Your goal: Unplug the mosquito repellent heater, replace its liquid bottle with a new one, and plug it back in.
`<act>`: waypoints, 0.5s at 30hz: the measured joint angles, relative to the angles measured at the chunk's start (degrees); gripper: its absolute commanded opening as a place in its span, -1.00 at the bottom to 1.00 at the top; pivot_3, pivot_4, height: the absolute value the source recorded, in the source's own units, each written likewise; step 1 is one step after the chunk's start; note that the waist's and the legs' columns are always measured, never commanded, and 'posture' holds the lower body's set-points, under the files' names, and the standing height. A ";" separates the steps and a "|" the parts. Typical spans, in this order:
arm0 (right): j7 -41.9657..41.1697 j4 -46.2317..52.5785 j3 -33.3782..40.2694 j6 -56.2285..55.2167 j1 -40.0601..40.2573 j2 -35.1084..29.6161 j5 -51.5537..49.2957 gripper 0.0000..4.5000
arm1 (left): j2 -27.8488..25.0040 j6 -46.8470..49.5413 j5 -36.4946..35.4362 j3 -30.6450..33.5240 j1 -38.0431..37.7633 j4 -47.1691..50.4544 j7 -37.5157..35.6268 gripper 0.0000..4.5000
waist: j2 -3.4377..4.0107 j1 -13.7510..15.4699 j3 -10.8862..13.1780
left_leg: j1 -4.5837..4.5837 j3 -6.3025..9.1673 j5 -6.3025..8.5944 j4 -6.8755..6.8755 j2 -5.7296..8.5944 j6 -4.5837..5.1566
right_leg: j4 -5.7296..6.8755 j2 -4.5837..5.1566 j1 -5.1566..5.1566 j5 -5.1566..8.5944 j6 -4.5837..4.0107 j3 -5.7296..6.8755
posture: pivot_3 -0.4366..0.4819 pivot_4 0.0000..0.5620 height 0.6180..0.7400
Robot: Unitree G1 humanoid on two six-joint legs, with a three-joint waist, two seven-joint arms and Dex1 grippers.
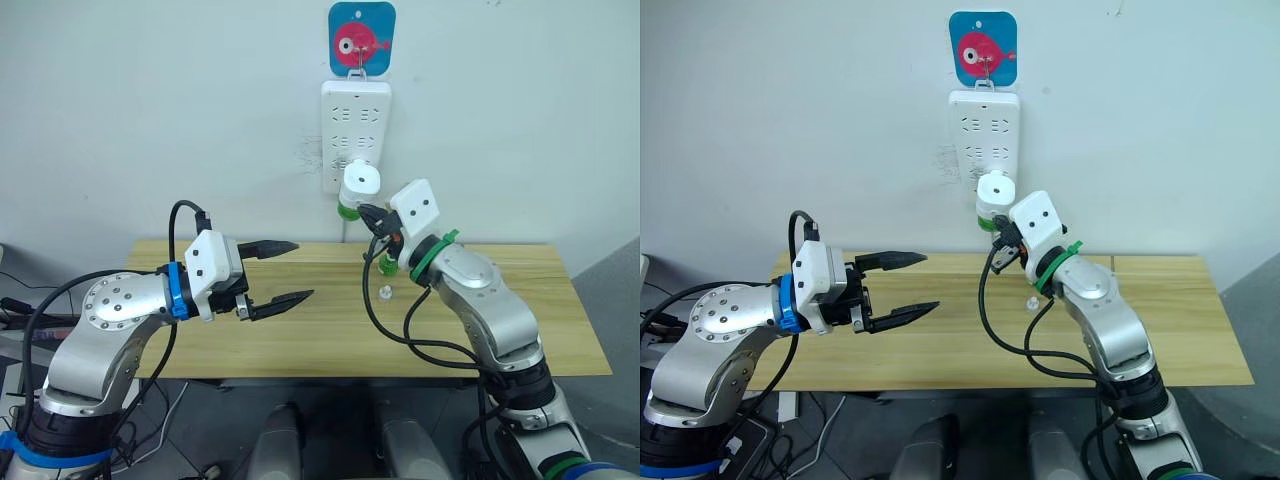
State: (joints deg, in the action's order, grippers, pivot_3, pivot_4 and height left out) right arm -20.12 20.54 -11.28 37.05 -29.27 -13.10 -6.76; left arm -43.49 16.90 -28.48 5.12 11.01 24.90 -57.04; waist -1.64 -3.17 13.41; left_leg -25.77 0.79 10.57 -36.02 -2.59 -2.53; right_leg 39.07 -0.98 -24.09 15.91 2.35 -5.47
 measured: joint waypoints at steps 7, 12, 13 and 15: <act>1.18 -1.32 -0.04 -0.19 -0.78 1.63 0.83 -0.97 | 0.00 -0.03 0.01 -0.31 0.58 -0.08 -0.03 0.65 | 0.00 -0.05 0.00 | 0.02 -0.02 -0.01 -0.05 0.00 0.00 | 0.02 0.00 0.01 -0.03 0.01 0.00 | -0.07 -0.20 1.00; 2.42 -2.29 0.02 -0.20 -1.13 2.01 1.03 -0.97 | 0.00 -0.08 0.04 -0.41 0.63 -0.30 -0.03 0.65 | 0.00 -0.02 0.00 | 0.04 -0.01 -0.21 -0.08 0.00 0.01 | 0.04 -0.01 0.02 -0.21 0.05 0.00 | -0.08 -0.21 1.00; 2.45 -2.29 0.11 -0.14 -1.13 1.86 0.94 -0.97 | 0.01 -0.12 0.06 -0.42 0.64 -0.51 -0.03 0.65 | 0.00 0.01 0.00 | 0.04 -0.01 -0.25 -0.08 0.00 0.03 | 0.03 0.00 0.02 -0.23 0.05 -0.01 | -0.08 -0.21 1.00; 1.48 -2.03 0.67 0.30 -1.11 1.04 0.26 -0.97 | 0.04 -0.21 0.31 -0.43 0.64 -0.94 0.00 0.65 | 0.00 0.09 0.00 | 0.03 -0.01 -0.27 -0.08 0.00 0.05 | 0.03 0.02 0.03 -0.24 0.06 -0.01 | -0.08 -0.23 1.00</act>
State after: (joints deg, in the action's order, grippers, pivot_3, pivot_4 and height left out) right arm -18.64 18.51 -10.62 37.35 -30.38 -12.07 -6.51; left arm -43.46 16.69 -28.17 4.69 11.64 23.96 -57.05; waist -1.64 -3.07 13.41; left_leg -25.74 0.78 10.30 -36.10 -2.59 -2.47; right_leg 39.10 -0.96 -24.06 15.67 2.40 -5.49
